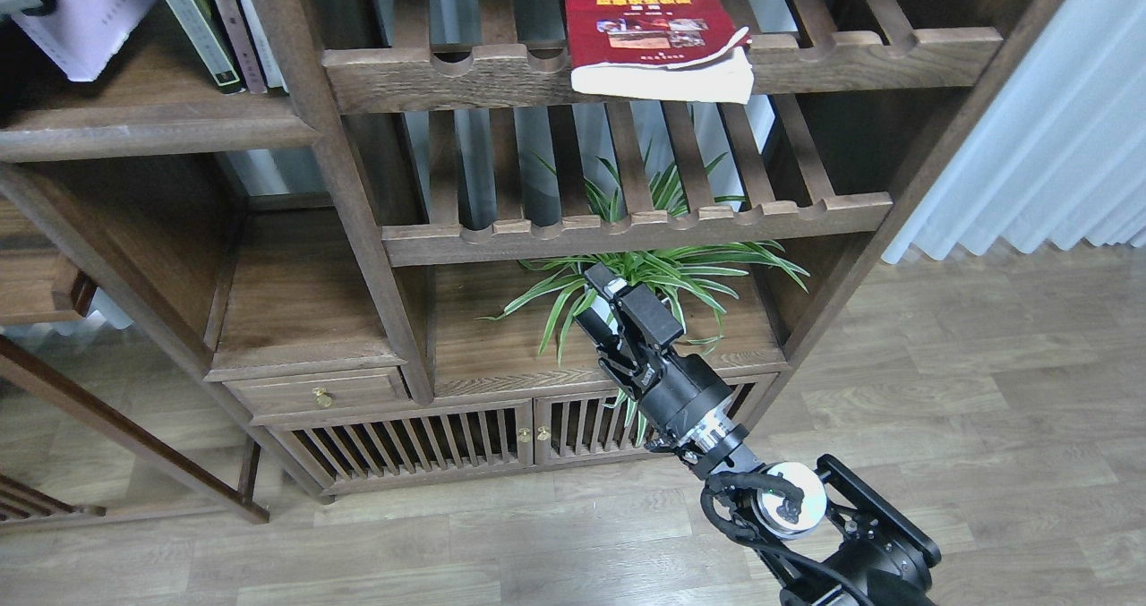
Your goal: Organize books on shelf
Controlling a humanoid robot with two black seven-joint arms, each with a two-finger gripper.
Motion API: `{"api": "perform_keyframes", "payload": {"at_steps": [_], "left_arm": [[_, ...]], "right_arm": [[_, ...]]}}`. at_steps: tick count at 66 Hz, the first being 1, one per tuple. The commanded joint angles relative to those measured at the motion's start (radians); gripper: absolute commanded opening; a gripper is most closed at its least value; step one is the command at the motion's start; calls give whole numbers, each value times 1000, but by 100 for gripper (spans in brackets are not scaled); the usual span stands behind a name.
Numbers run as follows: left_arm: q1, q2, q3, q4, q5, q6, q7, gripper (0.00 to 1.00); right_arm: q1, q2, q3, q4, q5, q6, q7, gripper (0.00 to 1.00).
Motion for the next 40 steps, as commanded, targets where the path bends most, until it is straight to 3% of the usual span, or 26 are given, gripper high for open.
{"api": "perform_keyframes", "payload": {"at_steps": [1, 31, 34, 35, 36, 40], "left_arm": [[-44, -1, 50, 20, 24, 0, -4, 0], [-117, 31, 204, 36, 26, -49, 13, 6], [-125, 38, 214, 36, 26, -62, 21, 9], [-128, 41, 224, 35, 26, -65, 36, 21], [-128, 41, 227, 36, 26, -65, 41, 24], [-130, 42, 230, 35, 26, -68, 57, 26]], "right_arm": [[0, 0, 0, -1, 1, 0, 1, 98], [0, 0, 2, -1, 2, 3, 1, 98], [0, 0, 2, -2, 2, 3, 1, 98], [0, 0, 3, -2, 2, 3, 1, 98], [0, 0, 3, -2, 2, 3, 1, 98], [0, 0, 3, -2, 2, 3, 1, 98]]}}
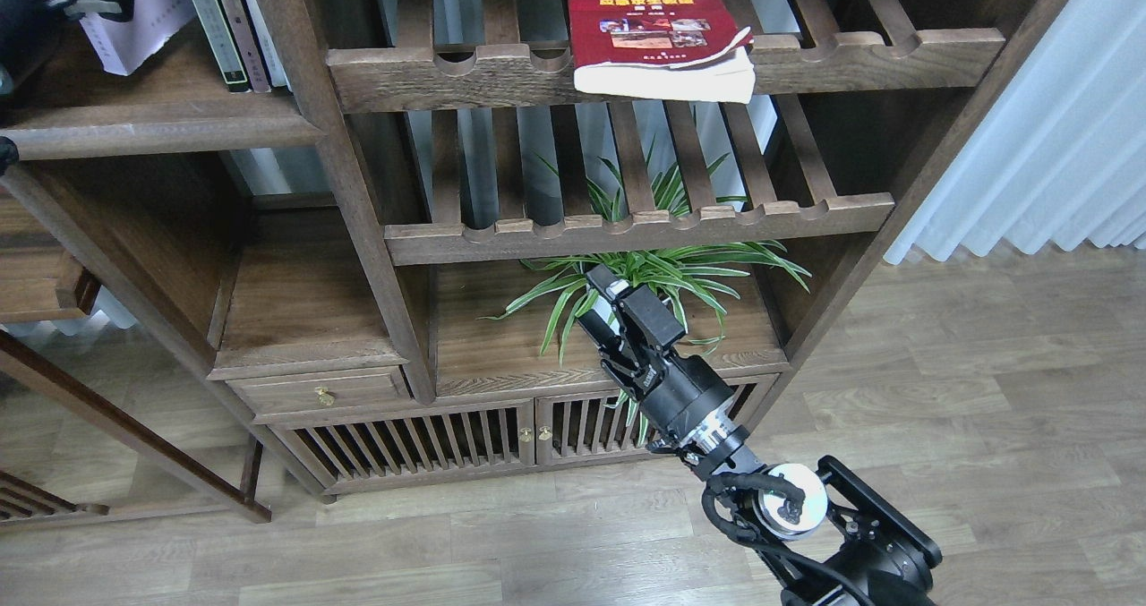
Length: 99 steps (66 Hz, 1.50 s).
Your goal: Organize books on shelf
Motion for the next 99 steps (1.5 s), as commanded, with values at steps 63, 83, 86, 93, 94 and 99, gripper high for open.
{"api": "perform_keyframes", "payload": {"at_steps": [63, 83, 86, 93, 94, 99], "left_arm": [[-124, -99, -24, -2, -253, -9, -29, 77], [-40, -91, -122, -44, -381, -41, -171, 94], [-18, -90, -152, -56, -384, -53, -163, 94], [29, -100, -205, -85, -411, -99, -170, 94], [51, -102, -214, -103, -468, -132, -172, 94], [80, -102, -216, -119, -569, -132, -172, 95]], "right_arm": [[-9, 0, 3, -2, 0, 12, 0, 98], [-8, 0, 7, 0, 0, 18, 0, 98], [-8, 0, 9, 0, 0, 20, 0, 98], [-8, 0, 9, -2, 0, 18, 0, 98], [-8, 0, 8, -2, 0, 18, 0, 98], [-8, 0, 7, -2, 0, 18, 0, 98]]}}
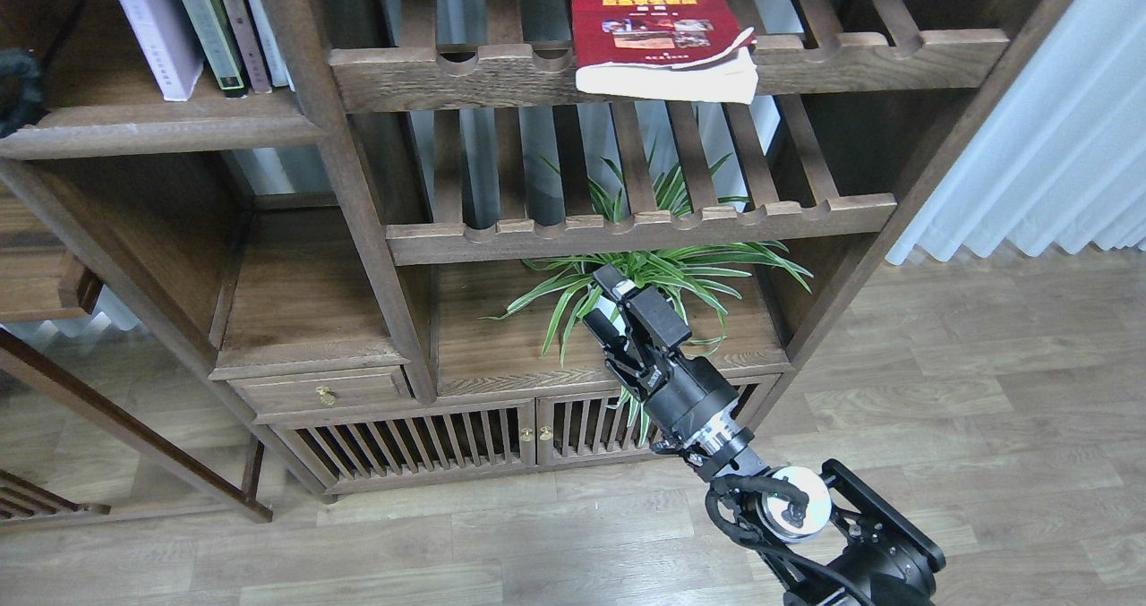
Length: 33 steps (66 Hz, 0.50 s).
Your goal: Organize books on shelf
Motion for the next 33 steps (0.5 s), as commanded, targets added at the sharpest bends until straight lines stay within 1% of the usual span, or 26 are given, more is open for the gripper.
{"api": "perform_keyframes", "payload": {"at_steps": [1, 11, 19, 33], "left_arm": [[52, -3, -14, -32, -146, -30, -2, 94], [96, -3, -36, -56, -282, -30, 3, 94], [147, -3, -68, -82, -334, -30, 6, 94], [300, -3, -100, -240, -417, -30, 6, 94]], "right_arm": [[0, 0, -1, -1, 0, 0, 0, 98], [0, 0, 2, -1, 0, 1, 0, 98], [0, 0, 5, 2, 2, 1, 0, 98], [10, 0, 9, 7, 2, 21, 0, 98]]}}
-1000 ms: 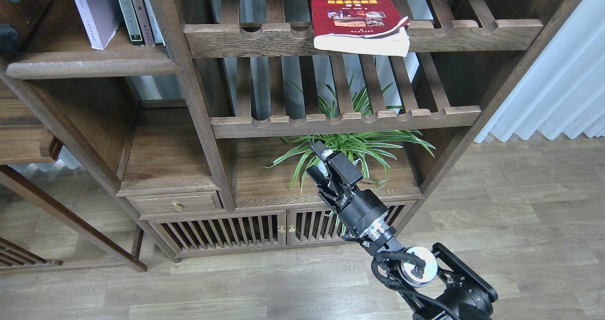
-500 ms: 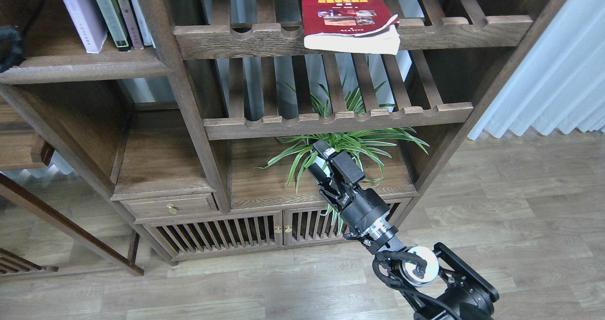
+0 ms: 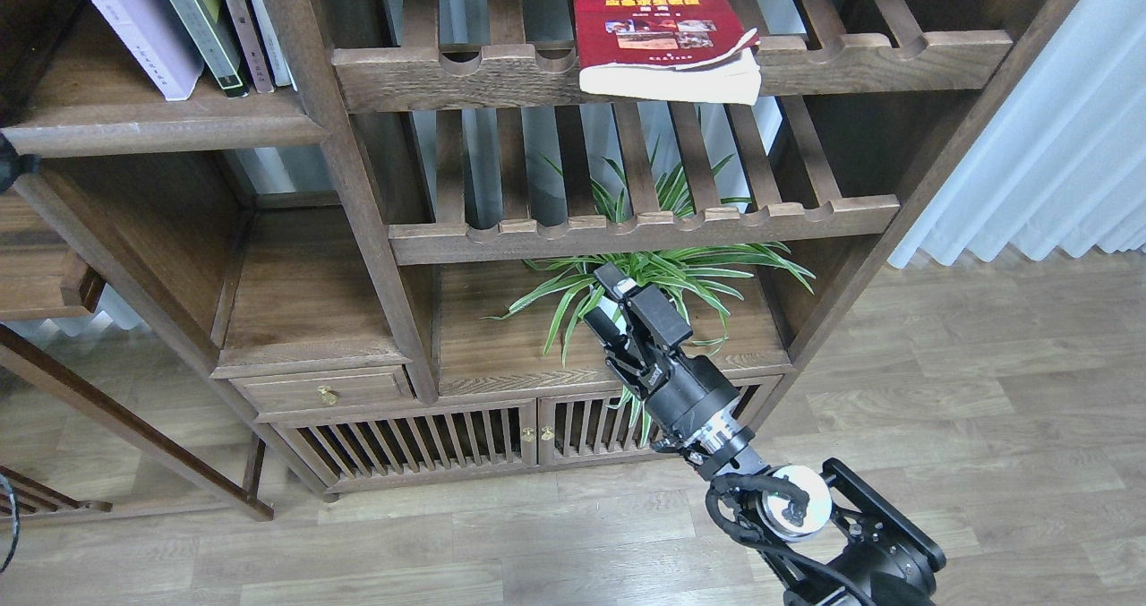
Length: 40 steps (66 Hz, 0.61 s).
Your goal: Organize books on shelf
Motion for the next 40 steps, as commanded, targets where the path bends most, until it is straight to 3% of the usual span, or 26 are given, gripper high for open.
{"api": "perform_keyframes", "payload": {"at_steps": [1, 30, 40], "left_arm": [[88, 0, -14, -91, -44, 0, 0, 94], [356, -2, 0, -195, -94, 0, 33, 92], [465, -16, 14, -212, -91, 0, 54, 92]], "right_arm": [[5, 0, 1, 2, 0, 17, 0, 98], [8, 0, 86, 93, 7, 51, 2, 98], [8, 0, 132, 154, 8, 50, 46, 98]]}}
